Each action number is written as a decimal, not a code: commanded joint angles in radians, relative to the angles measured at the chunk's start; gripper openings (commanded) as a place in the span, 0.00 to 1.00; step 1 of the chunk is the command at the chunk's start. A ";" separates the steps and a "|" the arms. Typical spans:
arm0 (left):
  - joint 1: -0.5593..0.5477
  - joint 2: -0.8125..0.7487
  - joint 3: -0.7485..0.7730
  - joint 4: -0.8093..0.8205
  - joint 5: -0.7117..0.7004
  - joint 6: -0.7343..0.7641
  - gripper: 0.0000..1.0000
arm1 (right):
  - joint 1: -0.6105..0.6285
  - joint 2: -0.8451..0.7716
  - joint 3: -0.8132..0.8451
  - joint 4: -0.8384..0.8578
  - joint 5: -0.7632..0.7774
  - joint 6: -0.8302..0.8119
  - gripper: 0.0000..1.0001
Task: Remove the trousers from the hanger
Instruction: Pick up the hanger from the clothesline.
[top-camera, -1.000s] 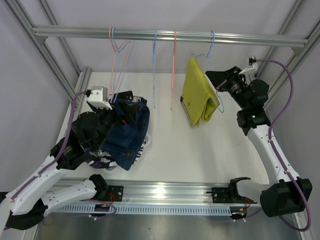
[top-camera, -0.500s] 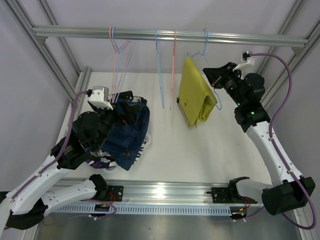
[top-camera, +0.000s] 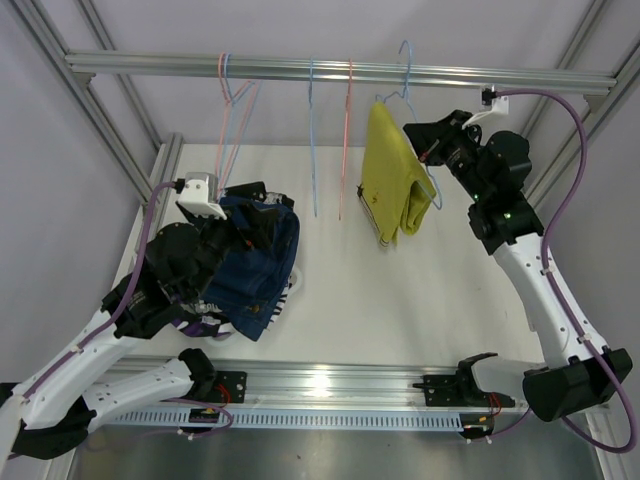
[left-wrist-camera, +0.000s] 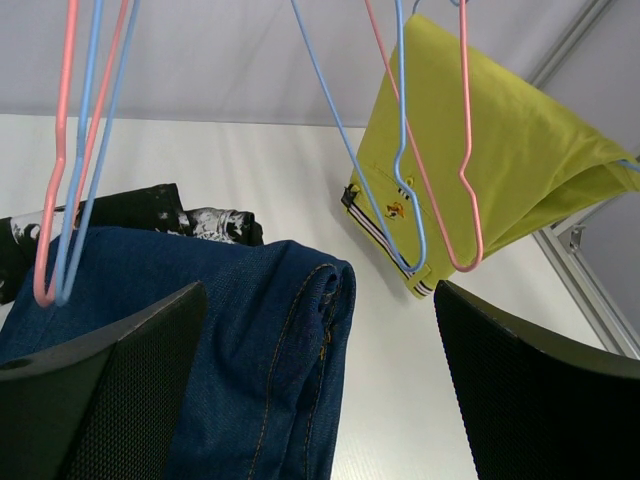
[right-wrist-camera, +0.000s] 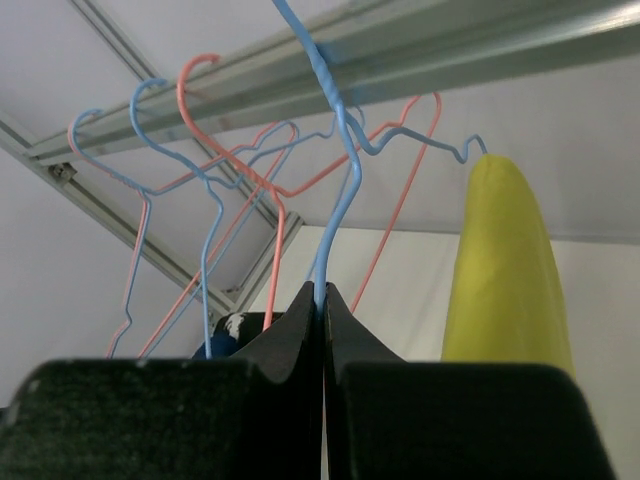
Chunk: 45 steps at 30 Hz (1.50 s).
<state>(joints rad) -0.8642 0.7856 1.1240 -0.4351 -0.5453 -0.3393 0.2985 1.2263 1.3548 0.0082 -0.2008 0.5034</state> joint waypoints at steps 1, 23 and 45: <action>0.007 0.004 -0.003 0.019 0.018 0.014 1.00 | 0.004 -0.025 0.130 0.194 0.046 -0.042 0.00; -0.032 0.030 -0.020 0.047 -0.011 0.071 0.99 | 0.327 -0.263 0.003 0.009 0.489 -0.212 0.00; -0.499 0.067 -0.202 0.422 -0.323 0.338 0.99 | 0.884 -0.258 -0.218 0.171 1.413 -0.401 0.00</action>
<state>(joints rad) -1.3075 0.8204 0.9512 -0.1509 -0.7914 -0.0727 1.1641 0.9733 1.1099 -0.0231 1.0626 0.1017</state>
